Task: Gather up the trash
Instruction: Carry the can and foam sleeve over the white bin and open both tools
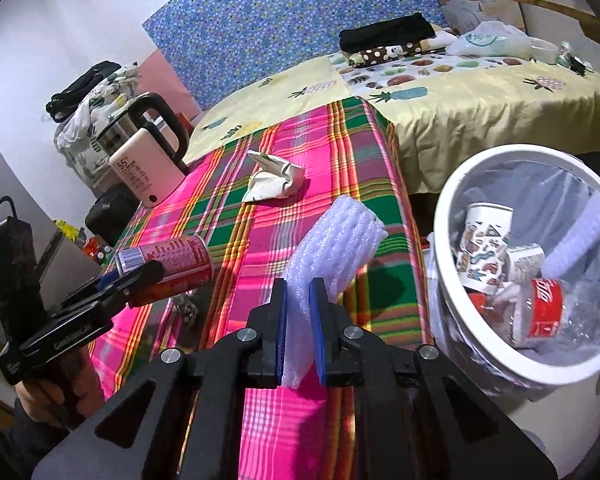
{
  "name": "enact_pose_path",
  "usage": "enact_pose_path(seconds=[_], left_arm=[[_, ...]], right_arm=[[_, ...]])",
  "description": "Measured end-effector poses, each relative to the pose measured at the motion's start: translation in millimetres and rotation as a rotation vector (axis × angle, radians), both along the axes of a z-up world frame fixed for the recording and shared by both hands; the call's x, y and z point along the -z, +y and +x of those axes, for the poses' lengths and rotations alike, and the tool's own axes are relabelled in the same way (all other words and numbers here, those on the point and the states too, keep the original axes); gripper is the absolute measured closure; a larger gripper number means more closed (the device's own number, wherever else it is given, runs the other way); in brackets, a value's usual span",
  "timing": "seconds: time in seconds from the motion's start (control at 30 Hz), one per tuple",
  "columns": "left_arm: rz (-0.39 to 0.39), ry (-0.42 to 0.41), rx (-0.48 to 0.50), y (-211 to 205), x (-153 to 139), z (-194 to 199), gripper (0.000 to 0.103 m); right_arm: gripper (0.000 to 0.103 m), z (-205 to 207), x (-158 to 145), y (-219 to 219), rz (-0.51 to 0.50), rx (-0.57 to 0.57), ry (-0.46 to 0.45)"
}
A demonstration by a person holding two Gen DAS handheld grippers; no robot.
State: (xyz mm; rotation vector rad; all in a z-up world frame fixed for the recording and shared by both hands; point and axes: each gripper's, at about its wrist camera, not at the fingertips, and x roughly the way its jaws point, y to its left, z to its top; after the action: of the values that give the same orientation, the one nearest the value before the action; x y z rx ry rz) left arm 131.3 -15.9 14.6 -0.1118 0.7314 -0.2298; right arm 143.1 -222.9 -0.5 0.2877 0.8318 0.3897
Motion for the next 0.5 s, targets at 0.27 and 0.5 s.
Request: enact_pose_path(seconds=[0.27,0.5], left_arm=[[-0.003,-0.011,0.035,-22.6,-6.0,-12.5,0.048],[-0.004,-0.014,0.104,-55.8,-8.8,-8.6,0.048]], right_arm=[[0.092,-11.8,-5.0,-10.9,-0.005,0.026,-0.024],[0.092,-19.9,-6.3,-35.2,-0.015,0.090,-0.038]])
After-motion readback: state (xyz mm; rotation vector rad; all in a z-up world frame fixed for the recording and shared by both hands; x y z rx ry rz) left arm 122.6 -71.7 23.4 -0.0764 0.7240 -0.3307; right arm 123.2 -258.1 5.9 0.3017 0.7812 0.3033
